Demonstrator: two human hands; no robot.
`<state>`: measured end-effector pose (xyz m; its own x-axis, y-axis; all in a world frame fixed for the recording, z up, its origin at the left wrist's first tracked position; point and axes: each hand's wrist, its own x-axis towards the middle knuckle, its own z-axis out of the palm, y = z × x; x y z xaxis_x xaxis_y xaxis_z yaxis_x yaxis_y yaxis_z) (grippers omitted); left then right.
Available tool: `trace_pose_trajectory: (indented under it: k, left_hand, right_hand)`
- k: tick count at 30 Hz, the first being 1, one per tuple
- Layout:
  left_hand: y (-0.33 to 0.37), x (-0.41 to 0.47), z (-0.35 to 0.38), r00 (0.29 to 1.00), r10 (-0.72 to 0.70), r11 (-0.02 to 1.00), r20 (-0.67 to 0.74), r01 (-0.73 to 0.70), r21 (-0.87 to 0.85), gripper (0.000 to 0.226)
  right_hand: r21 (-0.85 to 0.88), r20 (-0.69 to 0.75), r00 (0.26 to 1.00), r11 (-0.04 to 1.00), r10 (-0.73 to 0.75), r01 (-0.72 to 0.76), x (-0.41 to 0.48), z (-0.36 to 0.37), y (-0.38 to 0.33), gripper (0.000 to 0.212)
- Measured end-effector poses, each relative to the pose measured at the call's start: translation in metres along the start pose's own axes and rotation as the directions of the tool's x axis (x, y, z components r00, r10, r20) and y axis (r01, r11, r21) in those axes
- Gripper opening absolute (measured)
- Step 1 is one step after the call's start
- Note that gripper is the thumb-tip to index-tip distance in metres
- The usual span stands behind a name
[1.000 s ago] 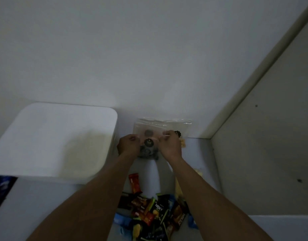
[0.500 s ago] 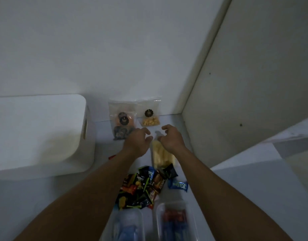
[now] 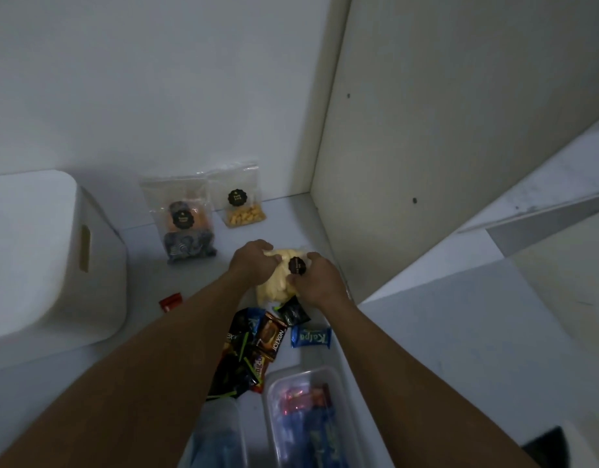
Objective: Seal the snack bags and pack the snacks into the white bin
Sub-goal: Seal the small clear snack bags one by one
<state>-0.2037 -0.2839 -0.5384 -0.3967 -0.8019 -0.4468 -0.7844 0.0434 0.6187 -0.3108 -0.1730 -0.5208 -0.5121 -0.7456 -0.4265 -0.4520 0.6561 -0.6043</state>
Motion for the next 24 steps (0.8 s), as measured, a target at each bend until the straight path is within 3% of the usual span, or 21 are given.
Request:
trace_pose_trajectory:
  k: [7,12,15,19,22,24]
  left_hand:
    - [-0.013,0.0,-0.005,0.993,-0.114,0.957,-0.013,0.107,-0.27,0.021]
    - [-0.018,-0.011,-0.015,0.989,-0.148,0.911,-0.01,0.133,-0.39,0.021]
    - [-0.015,-0.023,-0.028,0.98,-0.194,0.822,0.044,0.187,-0.537,0.019]
    - [-0.015,-0.048,-0.05,0.978,-0.193,0.759,0.079,0.2,-0.619,0.024]
    - [-0.005,-0.074,-0.072,0.976,-0.179,0.724,0.127,0.218,-0.654,0.04]
    - [0.001,-0.092,-0.088,0.977,-0.149,0.759,0.152,0.211,-0.615,0.046]
  right_hand:
    - [-0.056,0.018,0.994,0.993,0.104,-0.103,0.001,-0.007,0.008,0.091]
    - [0.019,0.014,0.996,0.996,0.085,-0.085,-0.005,-0.005,0.002,0.104]
    - [0.099,-0.037,0.996,0.992,0.083,-0.079,-0.012,-0.008,-0.005,0.108]
    - [0.385,-0.099,0.993,0.923,0.063,-0.02,-0.023,-0.018,-0.024,0.093]
    - [0.461,-0.209,0.978,0.883,0.013,0.087,-0.033,-0.03,-0.043,0.079]
    - [0.499,-0.22,0.975,0.855,-0.034,0.142,-0.043,-0.04,-0.056,0.077]
